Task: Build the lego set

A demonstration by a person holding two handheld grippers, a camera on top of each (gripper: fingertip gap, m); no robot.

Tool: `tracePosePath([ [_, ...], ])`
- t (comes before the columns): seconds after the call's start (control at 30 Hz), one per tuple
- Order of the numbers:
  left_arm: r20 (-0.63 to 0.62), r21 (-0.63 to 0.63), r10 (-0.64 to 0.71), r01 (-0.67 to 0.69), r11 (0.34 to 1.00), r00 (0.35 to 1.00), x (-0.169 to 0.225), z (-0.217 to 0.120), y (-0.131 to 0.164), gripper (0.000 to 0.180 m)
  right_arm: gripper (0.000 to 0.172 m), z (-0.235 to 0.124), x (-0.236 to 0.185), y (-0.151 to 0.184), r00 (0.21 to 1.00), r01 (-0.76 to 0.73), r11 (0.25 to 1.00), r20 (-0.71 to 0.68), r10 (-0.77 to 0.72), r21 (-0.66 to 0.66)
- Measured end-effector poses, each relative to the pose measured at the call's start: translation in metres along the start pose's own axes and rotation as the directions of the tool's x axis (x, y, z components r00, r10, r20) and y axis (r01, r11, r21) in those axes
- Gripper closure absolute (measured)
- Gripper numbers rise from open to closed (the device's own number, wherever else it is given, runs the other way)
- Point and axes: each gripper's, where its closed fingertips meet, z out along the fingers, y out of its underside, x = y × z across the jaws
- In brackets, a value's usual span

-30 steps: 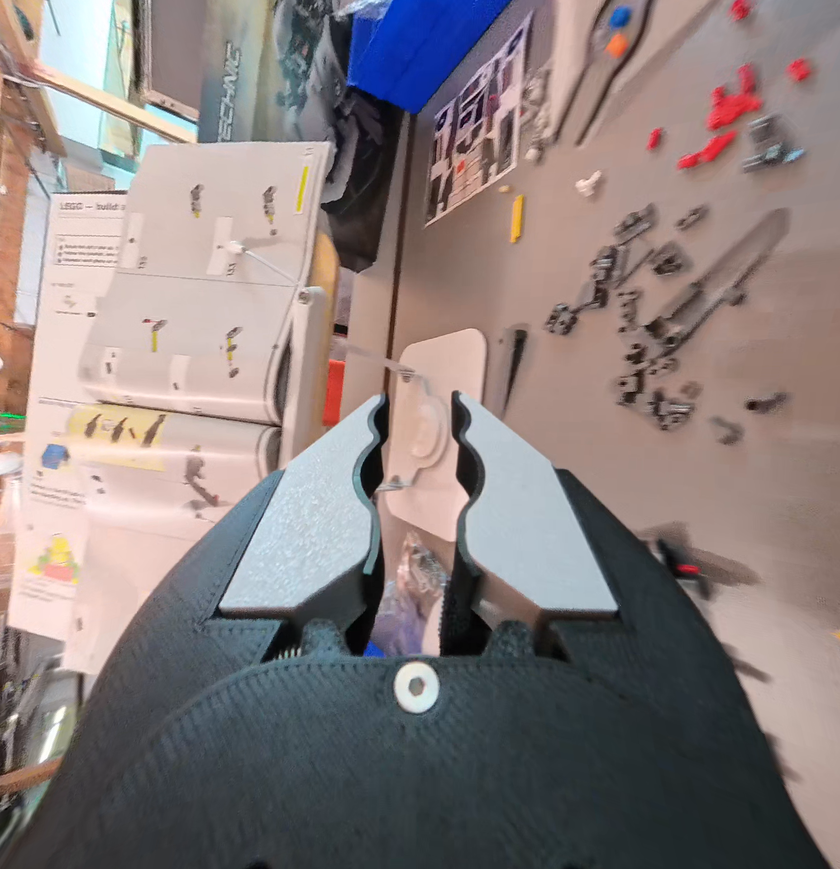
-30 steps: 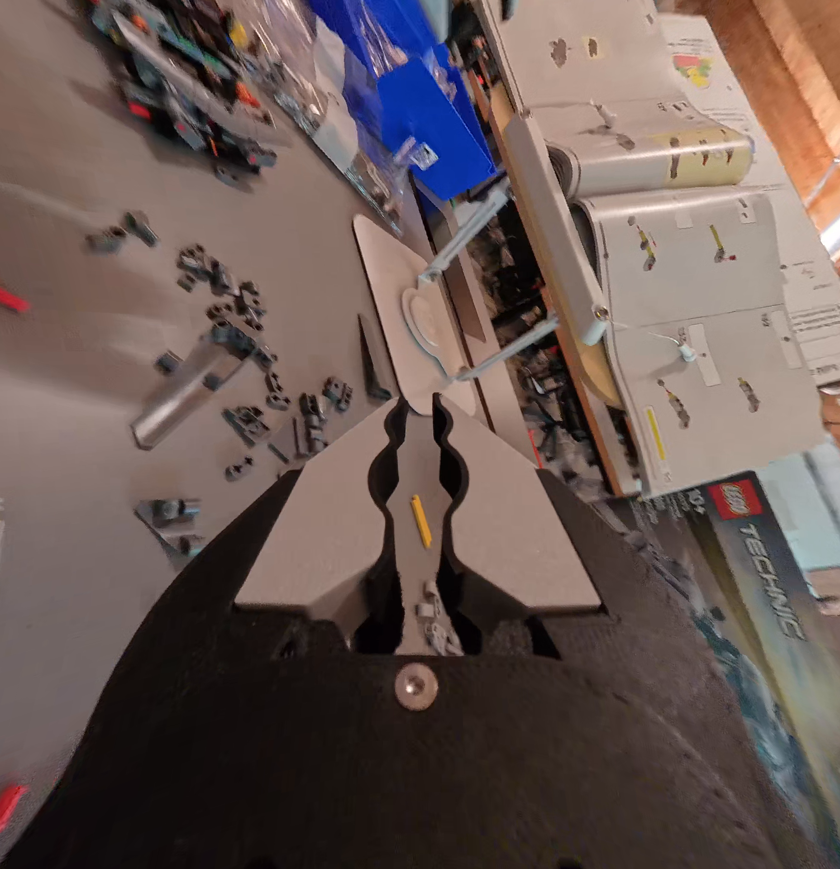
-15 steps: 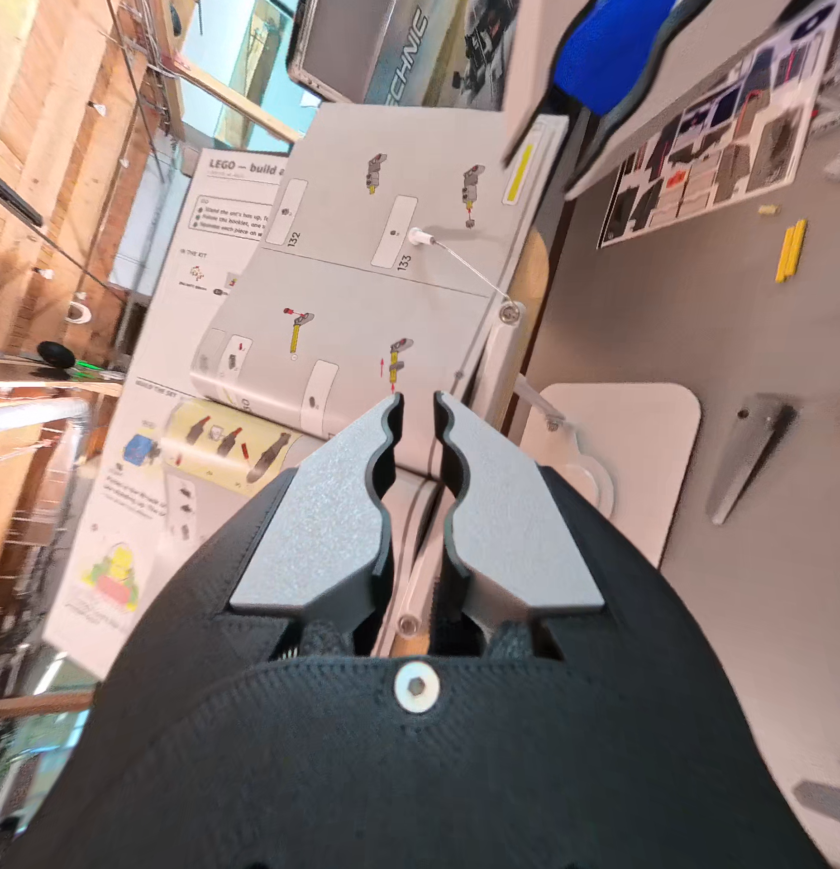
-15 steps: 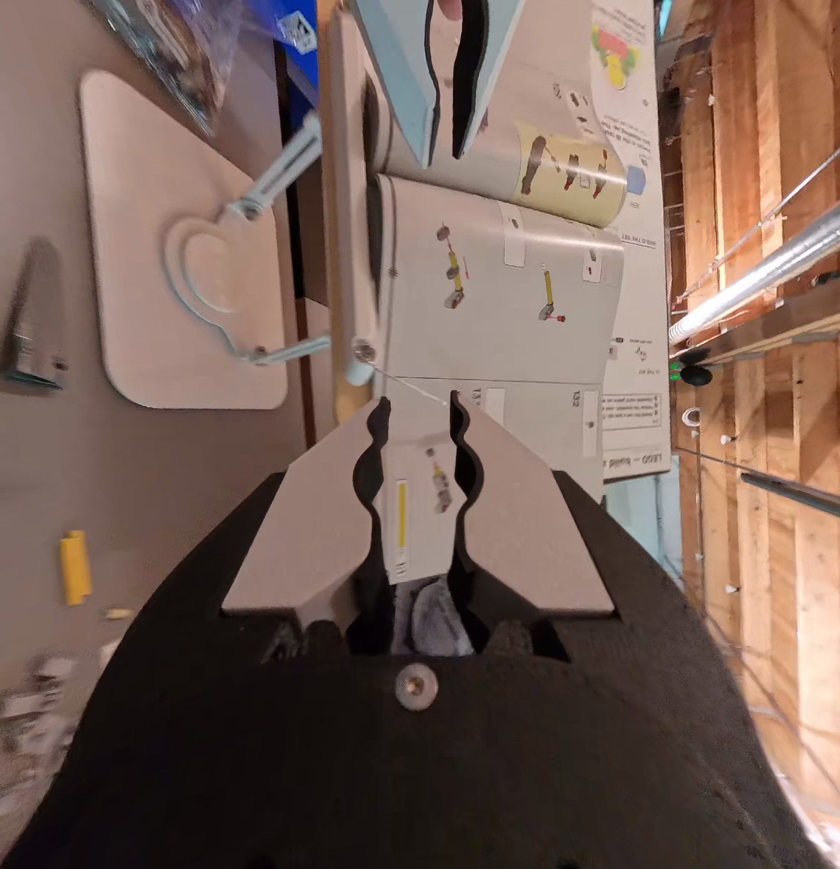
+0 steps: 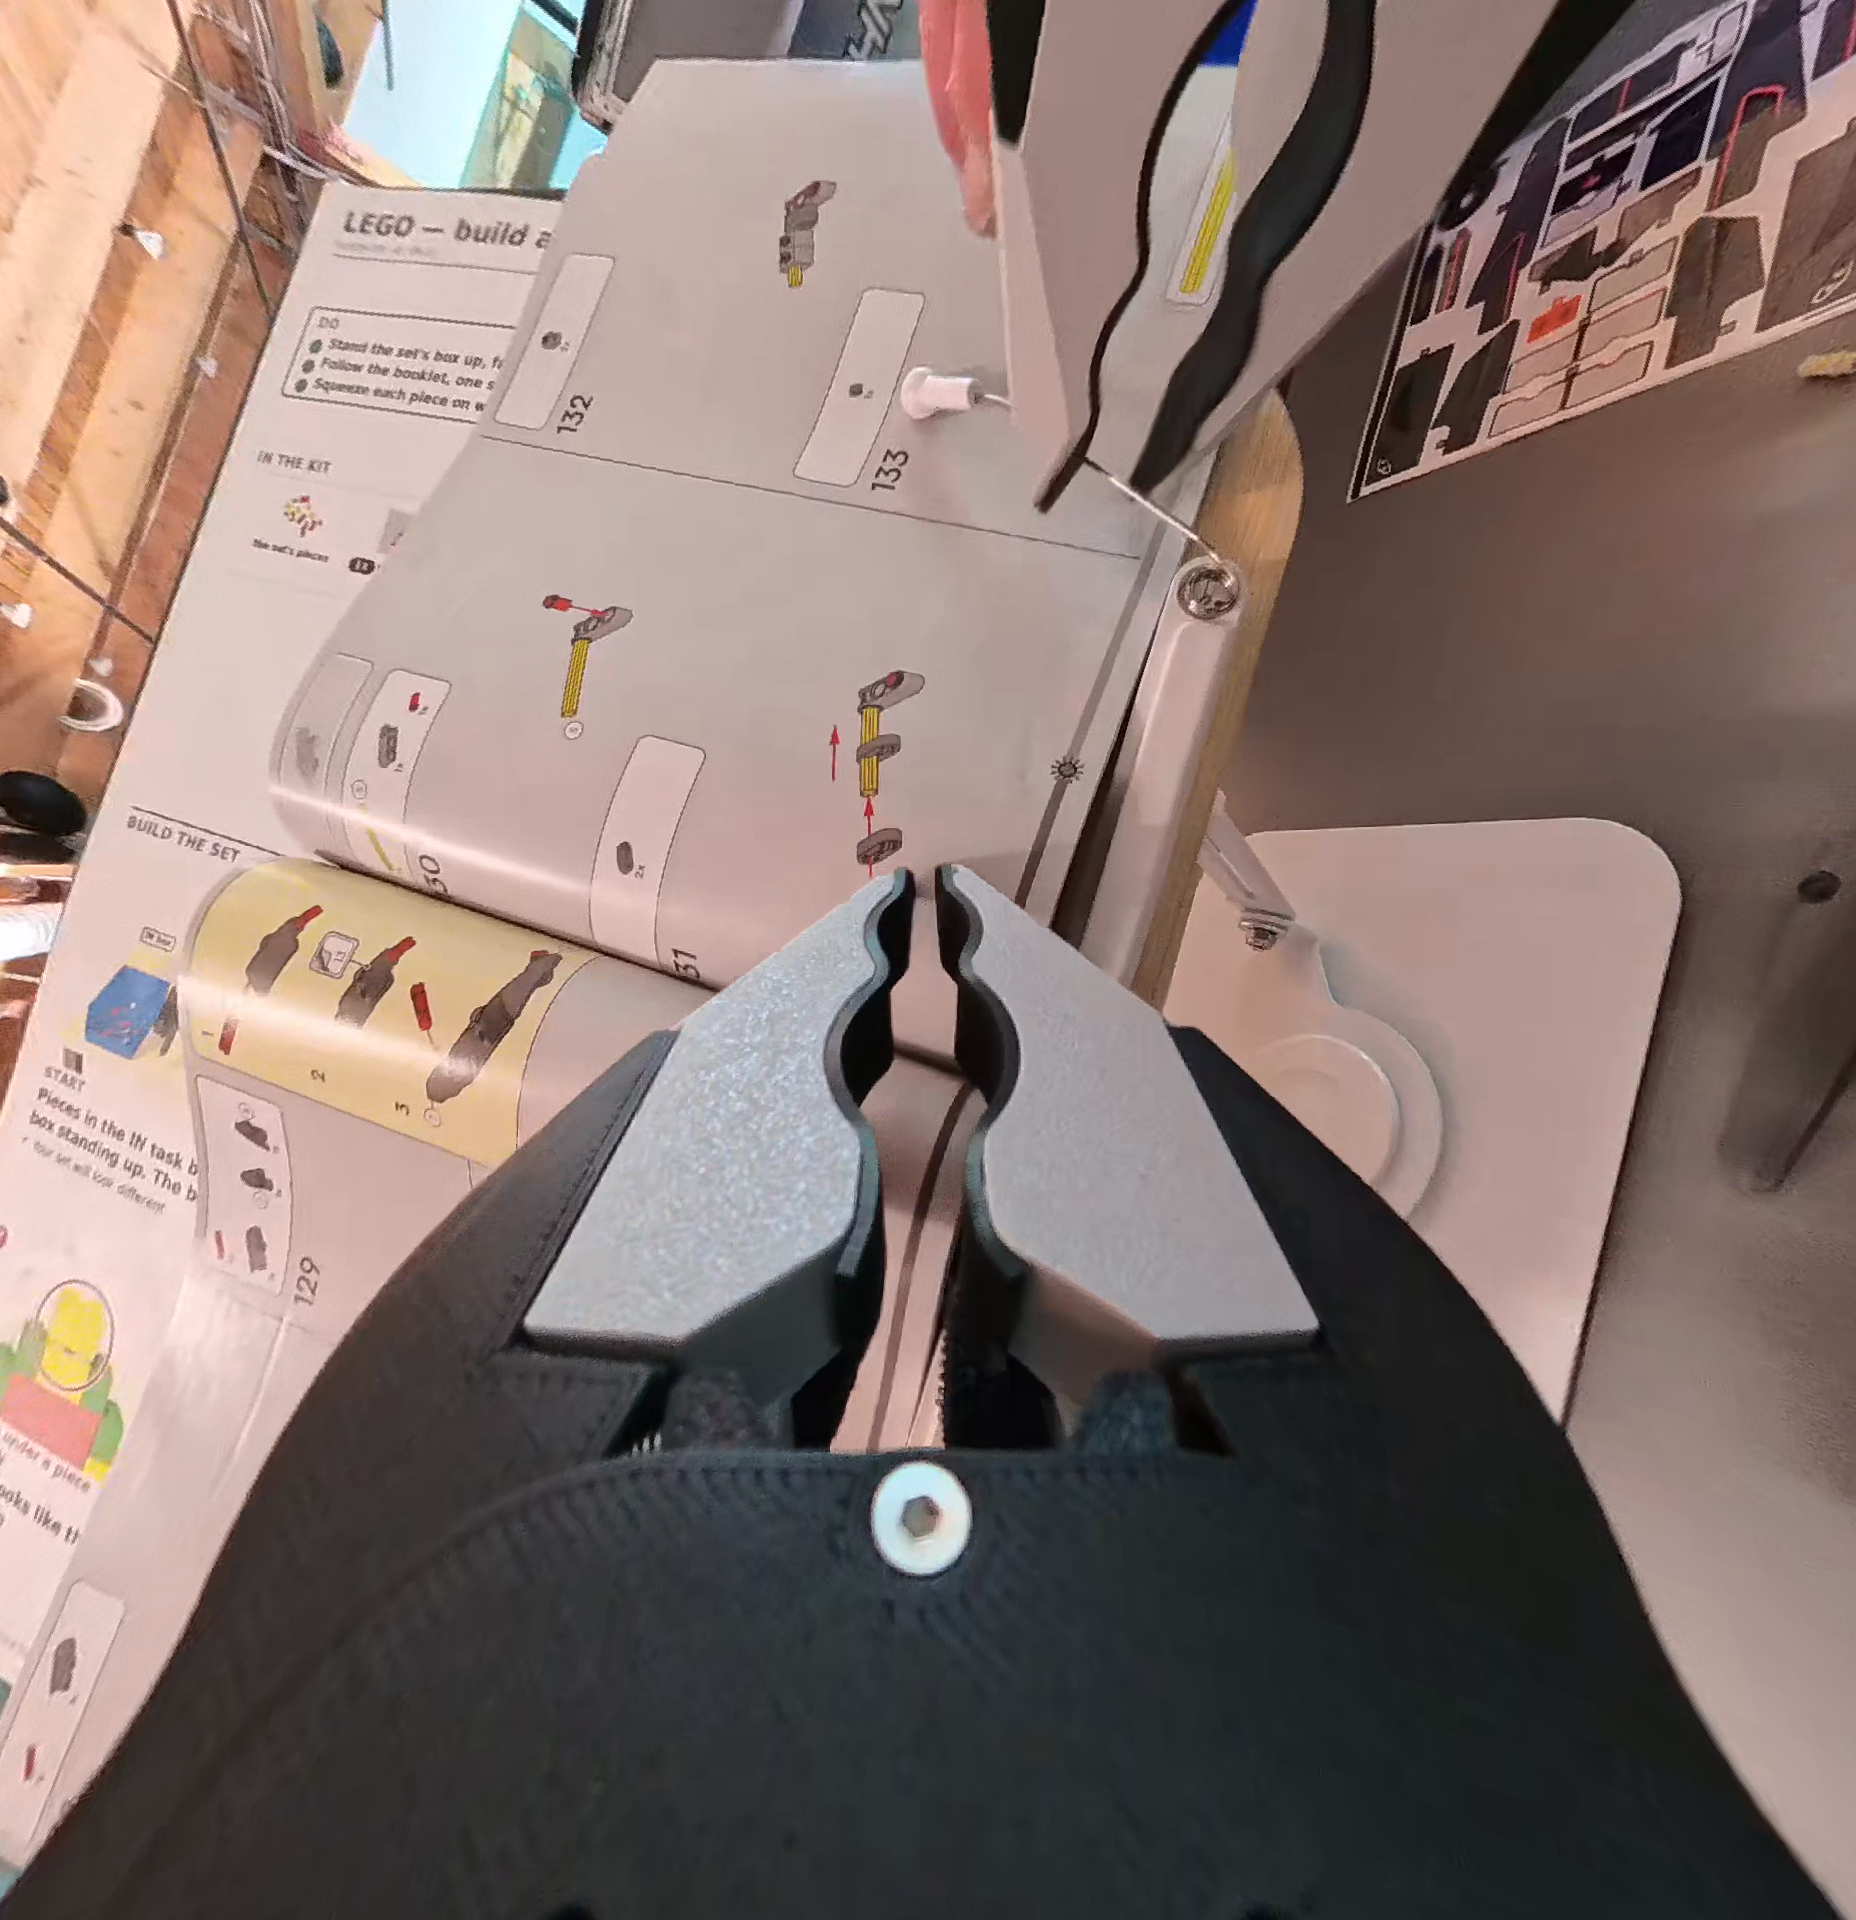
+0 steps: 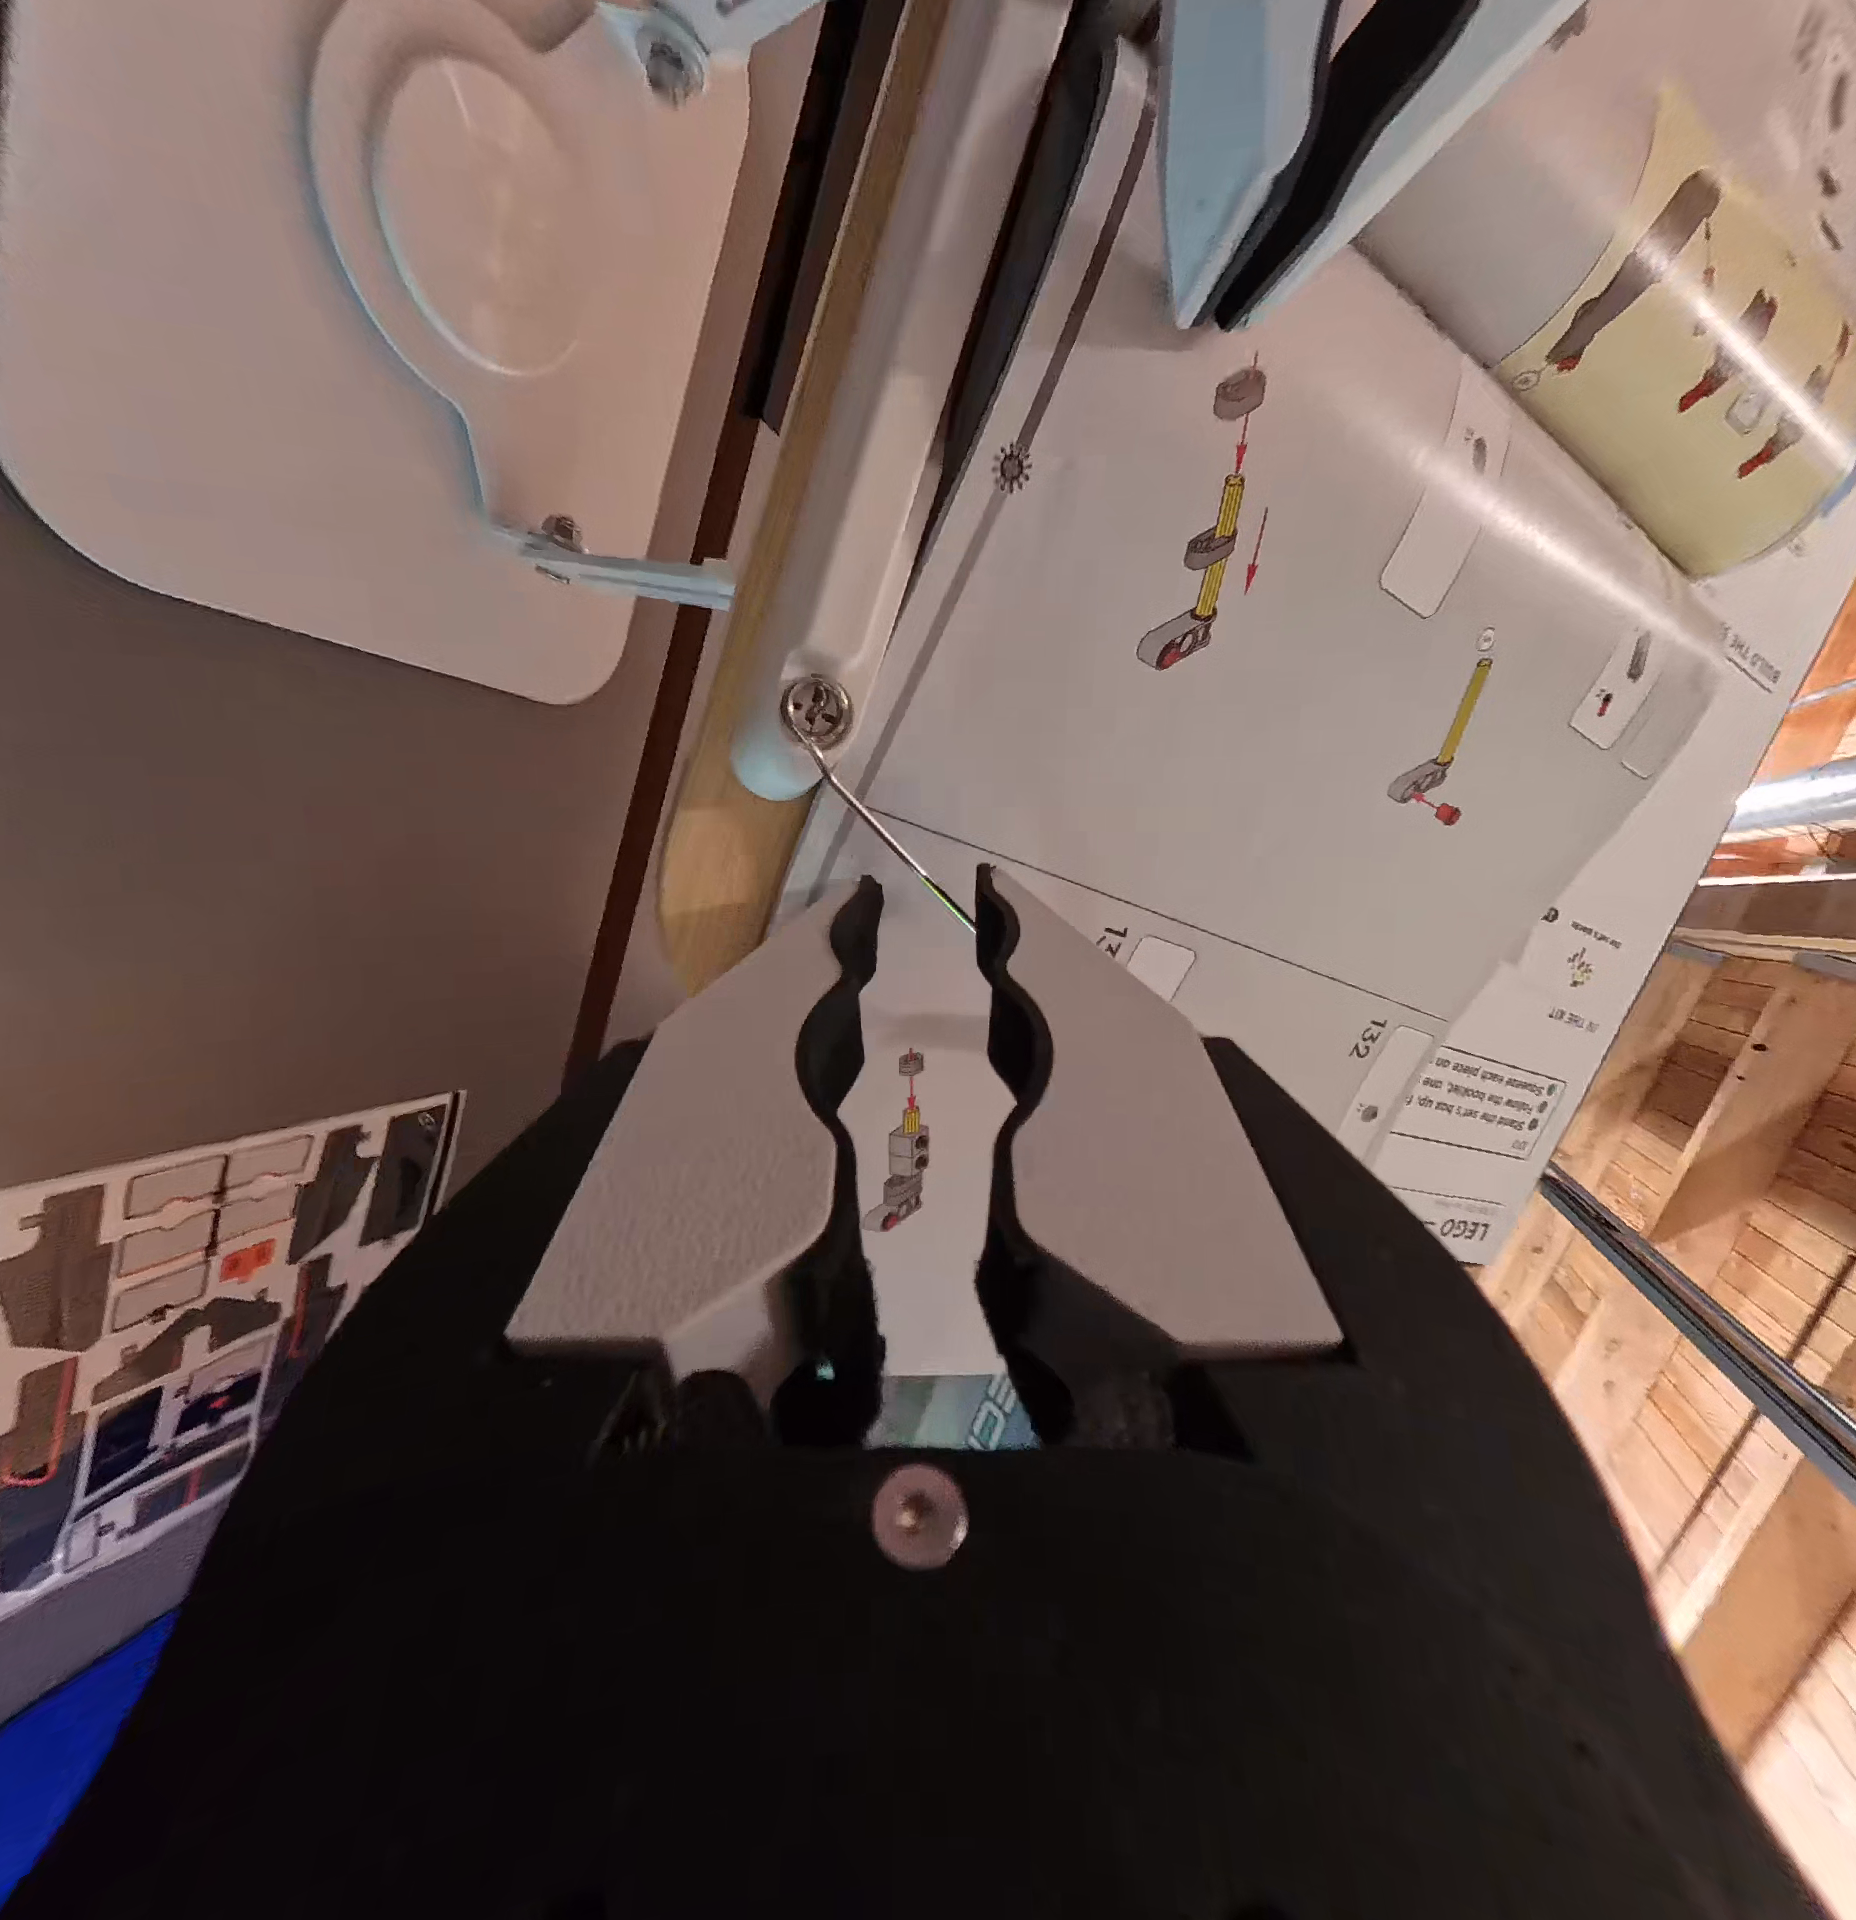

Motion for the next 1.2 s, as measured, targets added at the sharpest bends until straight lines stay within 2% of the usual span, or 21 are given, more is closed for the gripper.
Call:
tracePosePath([
  [0.07,-0.001,0.002,-0.002,0.002,1.0,1.0,0.0,0.002,-0.001,0.179,0.164,0.003,0.003,0.001,1.0,0.012,1.0,-0.018,-0.013,-0.014],
  [0.23,0.014,-0.025,0.027,-0.027,0.999,1.0,-0.001,0.005,0.0,0.18,0.168,0.0,0.0,0.004,1.0,-0.014,0.999,-0.011,0.014,-0.03],
  [0.5,0.037,-0.082,0.068,-0.065,0.995,0.997,0.001,0.011,0.004,0.18,0.172,-0.012,-0.033,0.002,0.978,-0.207,0.978,-0.007,0.207,-0.035],
  [0.6,0.033,-0.08,0.057,-0.054,0.995,0.998,0.001,0.011,0.004,0.18,0.169,-0.015,-0.048,-0.006,0.947,-0.316,0.949,0.053,0.317,-0.024],
  [0.77,0.027,-0.073,0.021,-0.019,0.997,0.999,0.001,0.009,0.003,0.18,0.147,-0.037,-0.046,-0.004,0.906,-0.413,0.911,0.104,0.411,-0.003],
  [0.87,0.035,-0.046,0.009,-0.007,0.999,0.999,0.0,0.006,0.002,0.18,0.137,-0.053,-0.021,0.01,0.848,-0.528,0.848,0.08,0.524,0.04],
  [0.97,0.051,-0.016,-0.045,0.045,0.999,0.998,-0.008,-0.003,0.003,0.18,0.138,-0.06,0.014,0.026,0.8,-0.599,0.798,0.013,0.599,0.069],
  [1.07,0.076,-0.011,-0.046,0.047,0.999,0.996,-0.018,-0.015,0.01,0.18,0.126,-0.051,0.045,0.034,0.792,-0.603,0.795,-0.066,0.607,0.065],
  [1.2,0.107,-0.013,-0.027,0.028,1.0,0.994,-0.031,-0.03,0.019,0.18,0.114,-0.03,0.087,0.059,0.726,-0.664,0.744,-0.174,0.666,0.075],
])
